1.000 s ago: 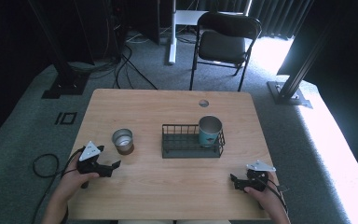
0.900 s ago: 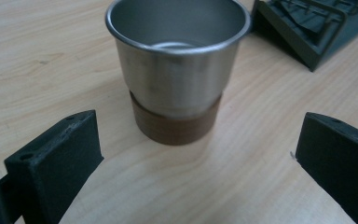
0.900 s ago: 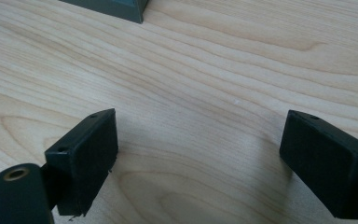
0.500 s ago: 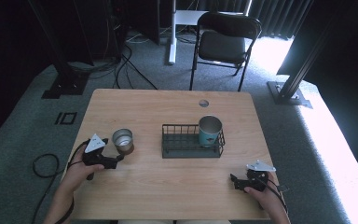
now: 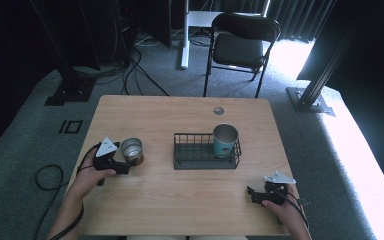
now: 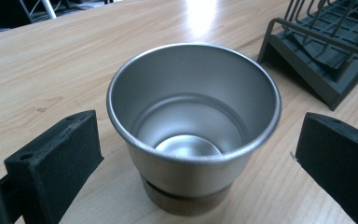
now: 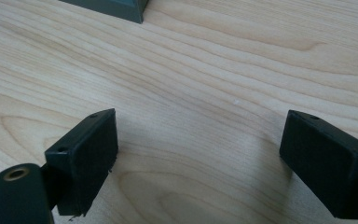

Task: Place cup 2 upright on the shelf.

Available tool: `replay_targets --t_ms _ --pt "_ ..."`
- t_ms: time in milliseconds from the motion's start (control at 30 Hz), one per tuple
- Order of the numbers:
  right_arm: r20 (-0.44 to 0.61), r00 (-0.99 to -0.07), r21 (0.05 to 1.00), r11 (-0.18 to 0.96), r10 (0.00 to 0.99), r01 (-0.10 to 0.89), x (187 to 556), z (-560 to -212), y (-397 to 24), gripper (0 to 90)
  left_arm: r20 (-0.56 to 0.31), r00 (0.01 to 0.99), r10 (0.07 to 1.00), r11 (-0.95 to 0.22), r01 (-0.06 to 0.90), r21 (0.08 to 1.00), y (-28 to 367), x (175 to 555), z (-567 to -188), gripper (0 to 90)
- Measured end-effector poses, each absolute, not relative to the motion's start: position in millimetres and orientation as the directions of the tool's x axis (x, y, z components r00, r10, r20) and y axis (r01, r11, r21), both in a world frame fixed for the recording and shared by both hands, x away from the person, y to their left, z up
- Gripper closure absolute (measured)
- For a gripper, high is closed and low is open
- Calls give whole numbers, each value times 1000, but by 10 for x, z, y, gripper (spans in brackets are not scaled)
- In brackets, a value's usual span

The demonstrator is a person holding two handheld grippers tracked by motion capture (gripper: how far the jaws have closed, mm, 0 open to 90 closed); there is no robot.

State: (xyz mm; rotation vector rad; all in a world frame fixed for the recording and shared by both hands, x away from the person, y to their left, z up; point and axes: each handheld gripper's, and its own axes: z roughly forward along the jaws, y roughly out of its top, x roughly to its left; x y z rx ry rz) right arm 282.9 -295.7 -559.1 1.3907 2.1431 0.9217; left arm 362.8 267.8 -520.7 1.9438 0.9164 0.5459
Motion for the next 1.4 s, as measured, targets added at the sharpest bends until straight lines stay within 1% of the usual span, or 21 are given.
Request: replay_targets --t_ms 767,1067,1133,1233,1400 --pt "6 -409 723 278 912 632 2829 -5591 -2957 110 13 639 769 -326 375 868 2539 3792 -5205 7" --pt "6 -409 723 278 913 632 2829 -5591 -2957 110 4 638 770 -328 390 860 2516 3814 -5241 13" --pt "6 -409 723 278 912 632 2829 -5591 -2957 110 12 635 773 -332 388 860 2513 3810 -5245 28" --pt "6 -409 723 278 912 632 2829 -5591 -2957 110 7 621 784 -320 394 862 2514 3810 -5245 134" --pt "7 -409 723 278 913 632 2829 -5591 -2957 110 -1 610 793 -311 406 860 2502 3815 -5225 137"
